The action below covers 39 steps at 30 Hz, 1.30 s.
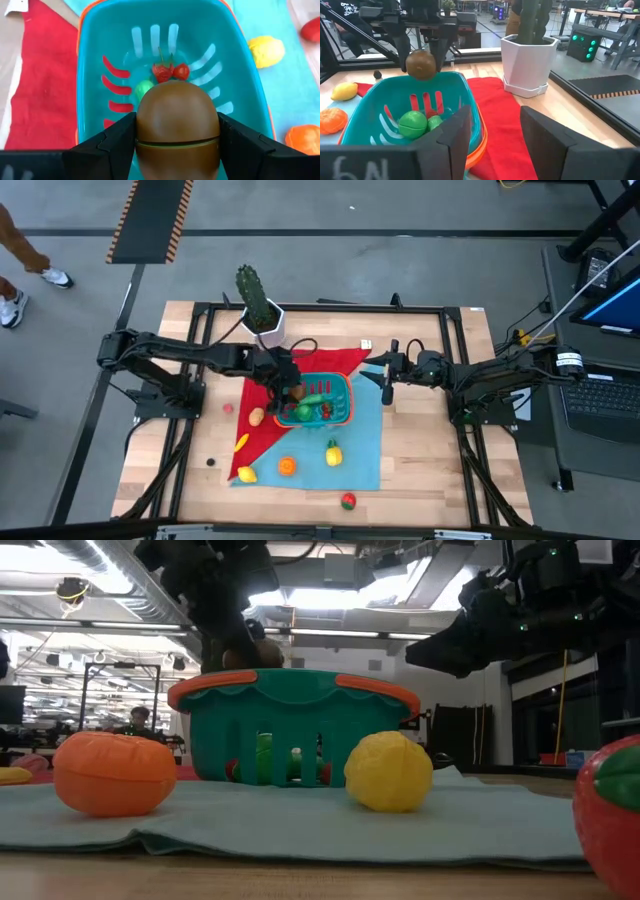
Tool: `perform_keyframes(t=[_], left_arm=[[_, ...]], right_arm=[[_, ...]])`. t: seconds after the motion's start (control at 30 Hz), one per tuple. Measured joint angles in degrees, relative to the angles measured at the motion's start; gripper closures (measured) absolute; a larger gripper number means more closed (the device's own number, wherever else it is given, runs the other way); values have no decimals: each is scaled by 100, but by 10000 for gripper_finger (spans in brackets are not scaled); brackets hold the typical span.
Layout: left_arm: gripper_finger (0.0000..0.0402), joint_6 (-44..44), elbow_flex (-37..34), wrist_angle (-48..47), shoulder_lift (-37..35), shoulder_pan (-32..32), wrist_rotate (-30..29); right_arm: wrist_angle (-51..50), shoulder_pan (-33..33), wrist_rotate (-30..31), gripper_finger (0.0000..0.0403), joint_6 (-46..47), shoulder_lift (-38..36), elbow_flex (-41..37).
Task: Build produce basket
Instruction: Put the brown kiwi into the blue basket
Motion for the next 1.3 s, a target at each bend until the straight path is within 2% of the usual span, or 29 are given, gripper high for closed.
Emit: perform_keyframes(t=[0.37, 0.57, 1.0, 1.2, 1.3], left_arm=[[173, 261, 369, -123, 946, 2, 403], [173, 271, 443, -164, 1076, -2, 749], [155, 258, 443, -339, 1076, -131, 676], [153, 406, 443, -313, 1076, -202, 70], [152, 354, 443, -320, 1076, -209, 35]], right_arm=[[-13, 2, 0, 230, 7, 0, 0], [-34, 1, 0, 230, 9, 0, 0], [-57, 4, -2, 230, 18, 0, 0], [-59, 4, -2, 230, 18, 0, 0], [-59, 4, 0, 230, 18, 0, 0]])
